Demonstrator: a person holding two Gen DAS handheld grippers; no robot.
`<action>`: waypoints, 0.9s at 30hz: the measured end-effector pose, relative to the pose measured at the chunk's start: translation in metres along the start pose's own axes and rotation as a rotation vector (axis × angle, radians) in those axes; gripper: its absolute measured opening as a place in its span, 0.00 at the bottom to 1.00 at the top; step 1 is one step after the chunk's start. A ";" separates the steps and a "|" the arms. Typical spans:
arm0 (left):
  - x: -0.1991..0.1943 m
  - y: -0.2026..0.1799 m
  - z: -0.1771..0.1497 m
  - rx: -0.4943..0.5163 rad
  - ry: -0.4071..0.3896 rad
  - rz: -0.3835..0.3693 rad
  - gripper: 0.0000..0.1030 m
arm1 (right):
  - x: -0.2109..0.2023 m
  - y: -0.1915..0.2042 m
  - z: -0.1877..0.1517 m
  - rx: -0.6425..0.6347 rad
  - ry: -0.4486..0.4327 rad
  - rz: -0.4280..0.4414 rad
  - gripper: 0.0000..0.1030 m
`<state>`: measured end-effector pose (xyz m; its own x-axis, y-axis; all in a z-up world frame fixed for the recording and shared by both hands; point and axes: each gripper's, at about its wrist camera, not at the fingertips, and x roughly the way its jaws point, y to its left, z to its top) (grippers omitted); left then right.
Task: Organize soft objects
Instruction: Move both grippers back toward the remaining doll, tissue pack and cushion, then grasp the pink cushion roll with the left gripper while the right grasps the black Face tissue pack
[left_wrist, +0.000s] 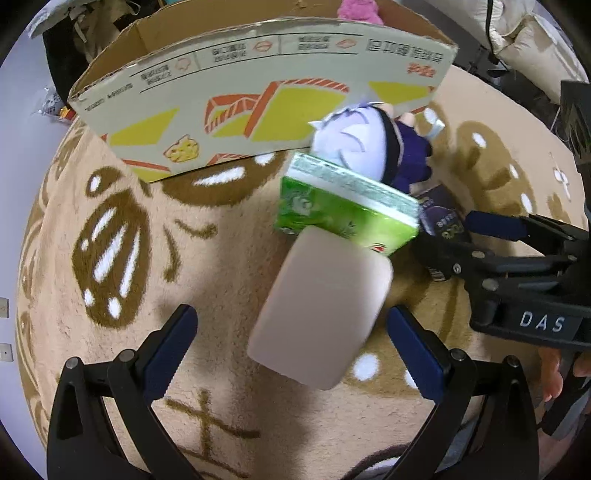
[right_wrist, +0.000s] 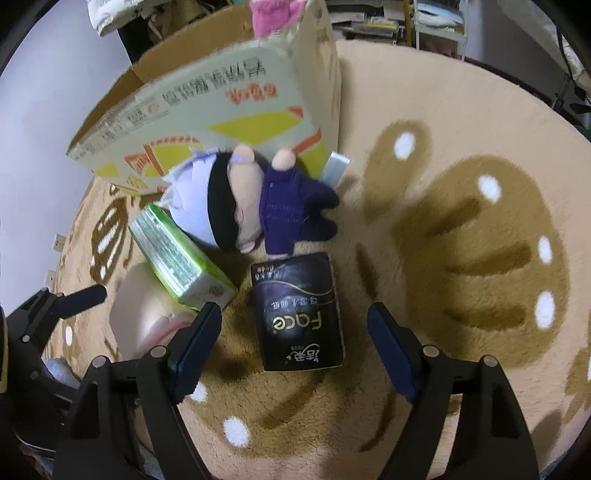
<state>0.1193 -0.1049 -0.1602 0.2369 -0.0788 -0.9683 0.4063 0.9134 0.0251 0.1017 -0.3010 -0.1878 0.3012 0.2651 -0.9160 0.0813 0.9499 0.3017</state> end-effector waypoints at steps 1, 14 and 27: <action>0.001 0.001 0.001 -0.005 -0.001 -0.001 0.98 | 0.002 0.000 0.000 -0.004 0.006 -0.002 0.83; 0.012 0.013 0.012 -0.010 0.012 -0.035 0.87 | 0.012 0.011 0.004 -0.054 0.014 -0.007 0.63; -0.005 -0.002 0.001 0.038 -0.034 -0.067 0.49 | -0.002 -0.003 0.004 -0.051 -0.019 -0.011 0.50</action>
<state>0.1185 -0.1071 -0.1555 0.2374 -0.1528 -0.9593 0.4550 0.8900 -0.0292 0.1043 -0.3047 -0.1853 0.3189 0.2517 -0.9137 0.0365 0.9601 0.2772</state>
